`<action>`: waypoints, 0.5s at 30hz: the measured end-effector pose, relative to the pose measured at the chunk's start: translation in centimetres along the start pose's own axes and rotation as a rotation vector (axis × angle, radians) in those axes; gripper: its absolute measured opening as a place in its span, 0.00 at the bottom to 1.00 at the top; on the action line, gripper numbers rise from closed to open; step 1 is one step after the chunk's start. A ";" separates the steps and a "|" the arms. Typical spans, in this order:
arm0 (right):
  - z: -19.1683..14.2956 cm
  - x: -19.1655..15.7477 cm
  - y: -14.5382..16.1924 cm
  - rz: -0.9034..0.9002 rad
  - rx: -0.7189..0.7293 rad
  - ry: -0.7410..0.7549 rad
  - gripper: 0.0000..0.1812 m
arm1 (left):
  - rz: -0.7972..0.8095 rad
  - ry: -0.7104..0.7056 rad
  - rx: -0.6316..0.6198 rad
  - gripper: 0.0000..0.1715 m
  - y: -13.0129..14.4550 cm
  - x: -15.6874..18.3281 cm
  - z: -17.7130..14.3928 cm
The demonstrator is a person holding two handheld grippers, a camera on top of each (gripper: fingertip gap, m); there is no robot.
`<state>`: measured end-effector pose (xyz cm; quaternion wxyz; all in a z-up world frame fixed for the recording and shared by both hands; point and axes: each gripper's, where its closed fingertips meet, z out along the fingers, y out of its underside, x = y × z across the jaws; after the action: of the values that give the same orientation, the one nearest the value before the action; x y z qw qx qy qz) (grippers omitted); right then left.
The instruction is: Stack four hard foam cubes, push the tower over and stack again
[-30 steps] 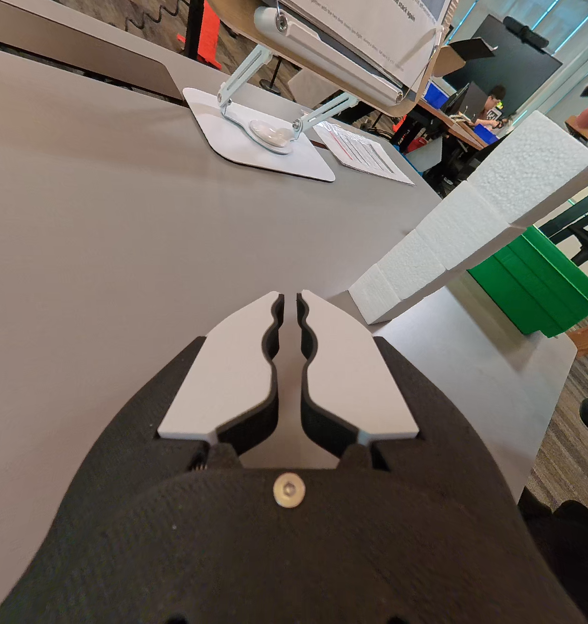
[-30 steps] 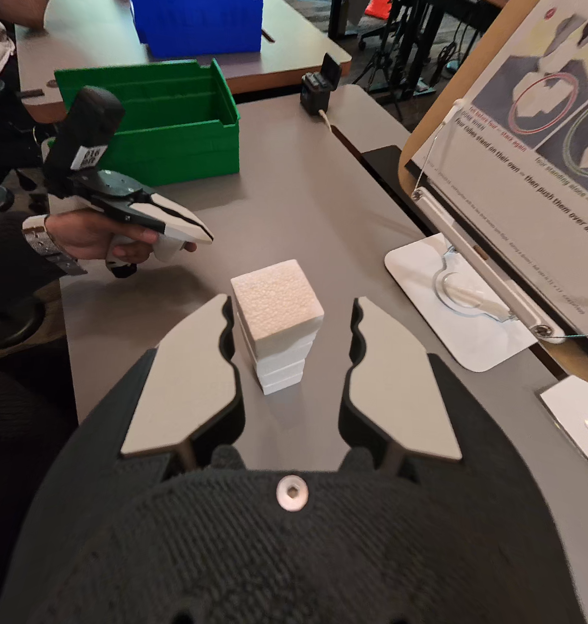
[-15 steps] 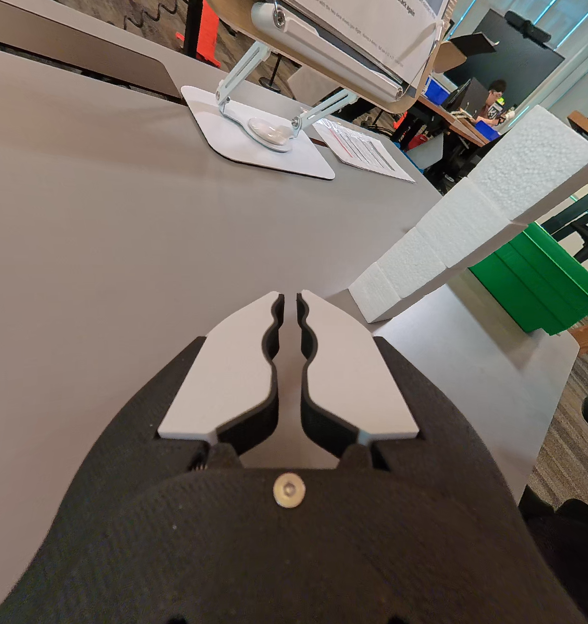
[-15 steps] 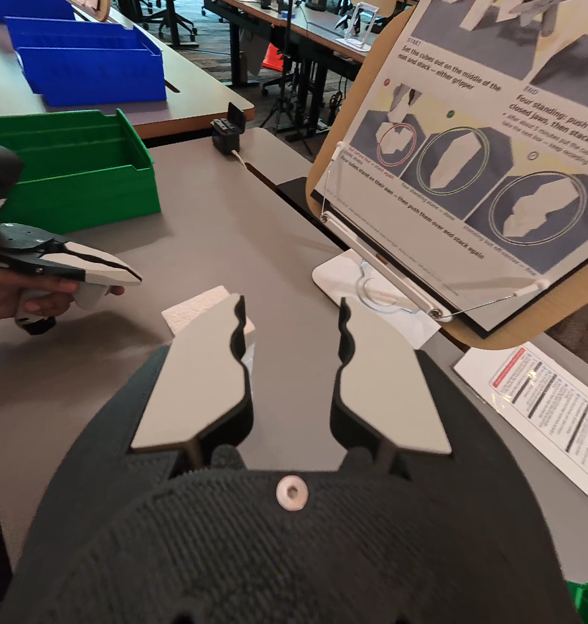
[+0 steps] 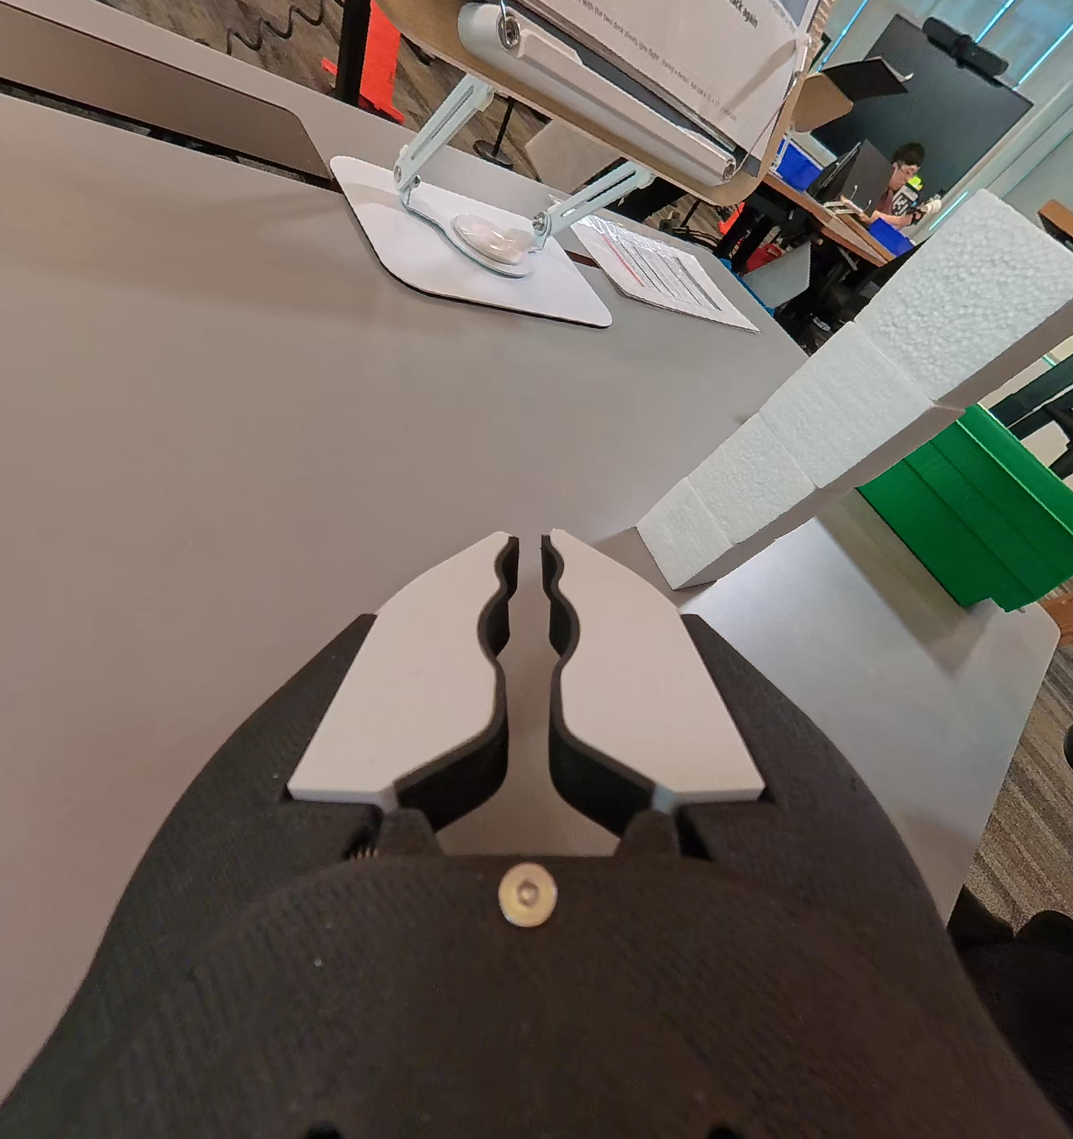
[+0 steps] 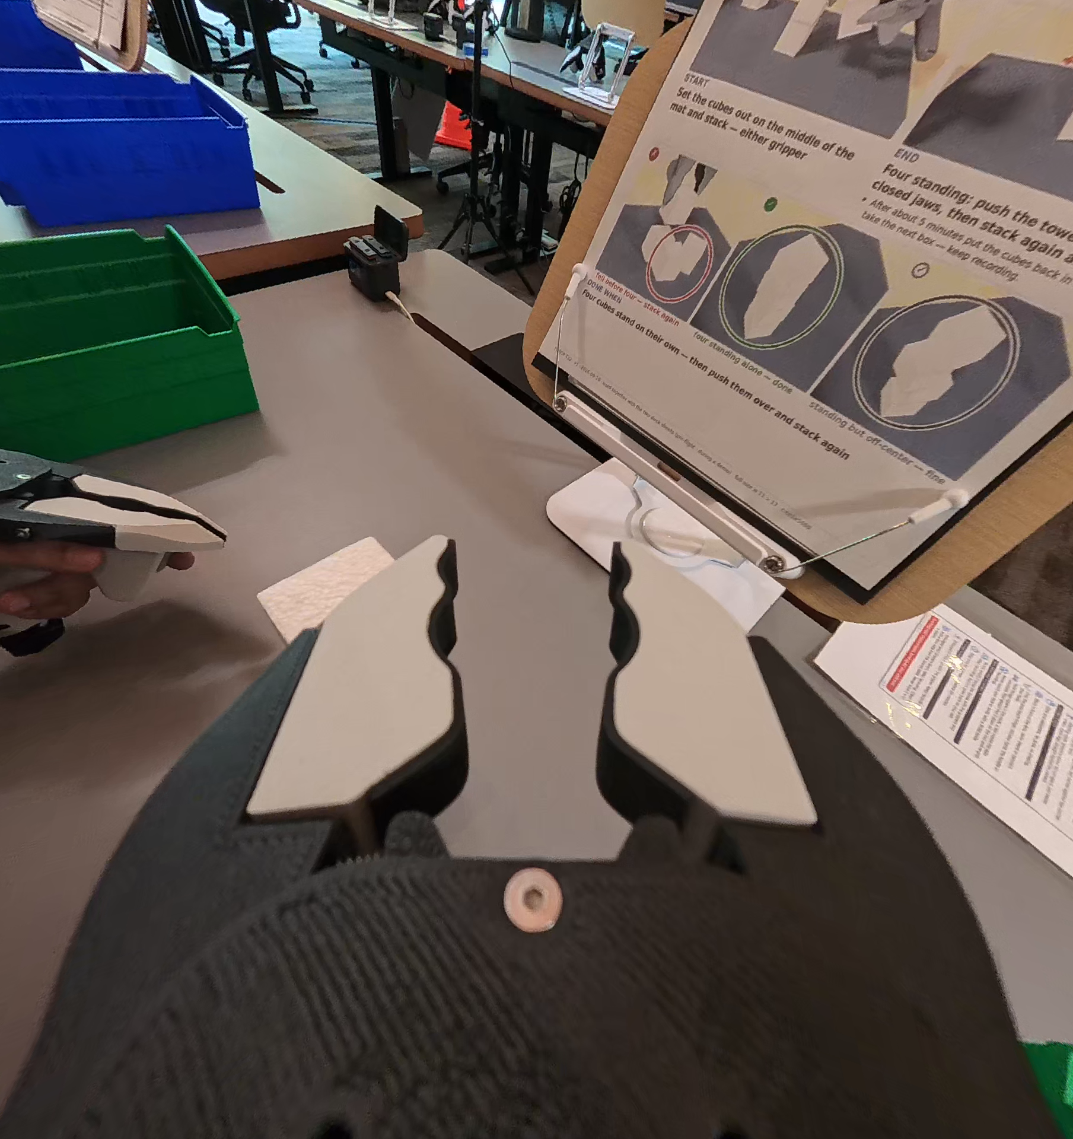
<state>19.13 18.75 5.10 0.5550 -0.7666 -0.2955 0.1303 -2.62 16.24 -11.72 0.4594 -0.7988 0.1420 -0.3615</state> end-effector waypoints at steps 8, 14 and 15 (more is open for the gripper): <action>-0.2 0.4 -0.1 0.008 0.006 0.016 0.24 | 0.002 0.000 -0.003 0.04 0.1 0.0 0.0; -0.1 0.7 0.0 0.003 0.006 0.032 0.20 | 0.002 0.000 -0.003 0.04 0.1 0.0 0.1; -0.1 0.7 0.1 0.004 0.005 0.032 0.19 | 0.003 -0.001 -0.003 0.04 0.1 0.0 0.1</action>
<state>19.73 19.07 5.15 0.5615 -0.7677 -0.2846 0.1199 -2.55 16.22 -11.78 0.4585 -0.7995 0.1436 -0.3604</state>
